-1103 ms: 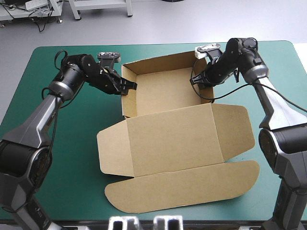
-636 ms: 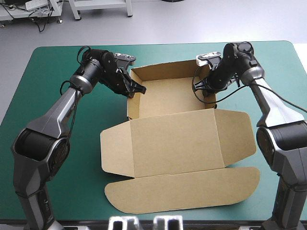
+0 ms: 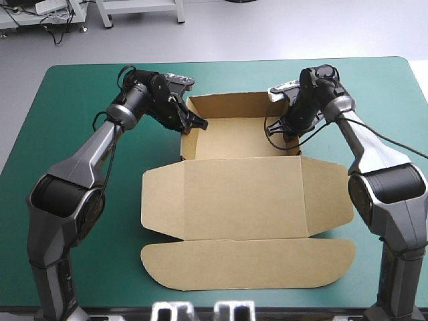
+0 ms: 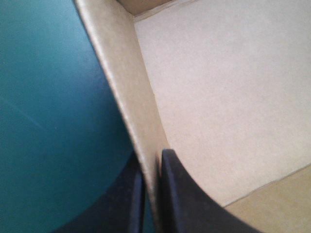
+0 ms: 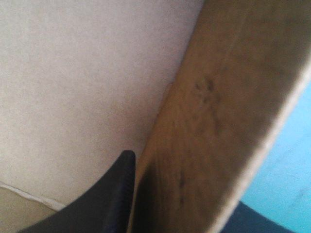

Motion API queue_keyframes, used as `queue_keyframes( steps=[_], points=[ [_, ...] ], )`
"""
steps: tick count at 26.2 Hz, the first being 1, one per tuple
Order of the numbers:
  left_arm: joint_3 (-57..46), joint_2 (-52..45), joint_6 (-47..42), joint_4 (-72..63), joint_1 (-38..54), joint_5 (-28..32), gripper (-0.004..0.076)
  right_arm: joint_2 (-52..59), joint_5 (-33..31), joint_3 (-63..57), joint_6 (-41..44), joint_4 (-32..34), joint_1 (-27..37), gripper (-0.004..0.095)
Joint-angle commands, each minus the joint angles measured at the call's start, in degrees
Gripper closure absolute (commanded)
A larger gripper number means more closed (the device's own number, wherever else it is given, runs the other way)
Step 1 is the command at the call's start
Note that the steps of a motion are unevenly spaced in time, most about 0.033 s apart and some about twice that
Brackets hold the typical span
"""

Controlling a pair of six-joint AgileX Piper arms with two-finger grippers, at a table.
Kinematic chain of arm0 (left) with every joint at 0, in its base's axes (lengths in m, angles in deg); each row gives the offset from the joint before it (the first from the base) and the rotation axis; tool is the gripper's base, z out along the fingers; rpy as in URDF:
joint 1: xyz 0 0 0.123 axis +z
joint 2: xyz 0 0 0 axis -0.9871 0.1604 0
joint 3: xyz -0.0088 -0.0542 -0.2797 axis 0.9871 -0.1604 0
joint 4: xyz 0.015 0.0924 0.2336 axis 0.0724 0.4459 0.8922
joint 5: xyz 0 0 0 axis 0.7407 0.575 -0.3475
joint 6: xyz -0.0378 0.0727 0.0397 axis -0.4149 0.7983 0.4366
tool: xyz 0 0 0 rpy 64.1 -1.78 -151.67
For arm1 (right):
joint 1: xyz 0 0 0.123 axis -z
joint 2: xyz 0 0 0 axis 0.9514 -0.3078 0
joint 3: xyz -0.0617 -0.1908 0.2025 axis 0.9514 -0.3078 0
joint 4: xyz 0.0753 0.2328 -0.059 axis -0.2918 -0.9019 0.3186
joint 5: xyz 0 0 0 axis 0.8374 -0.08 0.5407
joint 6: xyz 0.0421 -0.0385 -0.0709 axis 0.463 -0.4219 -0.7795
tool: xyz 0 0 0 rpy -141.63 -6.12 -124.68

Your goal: Fold the box

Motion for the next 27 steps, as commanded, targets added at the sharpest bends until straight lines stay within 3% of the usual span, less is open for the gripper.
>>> queue_keyframes(
  steps=[1, 6, 8, 11, 15, 18, 19, 27],
  points=[
    [-0.1, -0.7, 3.0, 5.8, -1.3, -7.4, 0.0733, 2.9, 0.1, 1.7, -0.3, -1.1, -0.4, 0.0927],
    [0.7, -0.9, 3.0, 2.6, -1.3, -7.4, 0.0730, 2.9, 0.1, 1.7, -0.7, -1.6, -0.4, 0.0922],
    [1.9, -0.9, 3.1, 2.4, -1.3, -7.4, 0.0688, 2.9, 0.1, 1.7, -0.8, -0.5, -0.4, 0.0885],
    [3.1, -0.9, 4.0, 2.6, -1.3, -7.5, 0.0553, 2.9, 0.1, 1.7, -3.0, -0.2, -0.4, 0.0734],
    [5.0, -0.9, 4.0, 3.8, -1.3, -7.5, 0.0328, 2.9, 0.1, 1.7, -2.6, -0.2, -0.4, 0.0382],
    [6.4, -0.9, 3.4, 3.8, -1.2, -7.5, 0.0239, 2.9, 0.1, 1.7, -1.5, -0.1, -0.4, 0.0145],
    [6.8, -0.9, 3.2, 3.8, -1.2, -7.5, 0.0230, 2.9, 0.1, 1.7, -0.9, 0.4, -0.4, 0.0107],
    [9.0, -1.1, 2.8, 2.8, -1.2, -7.5, 0.0229, 4.3, 0.1, 1.7, 0.7, 1.0, -0.4, 0.0071]
  ],
)
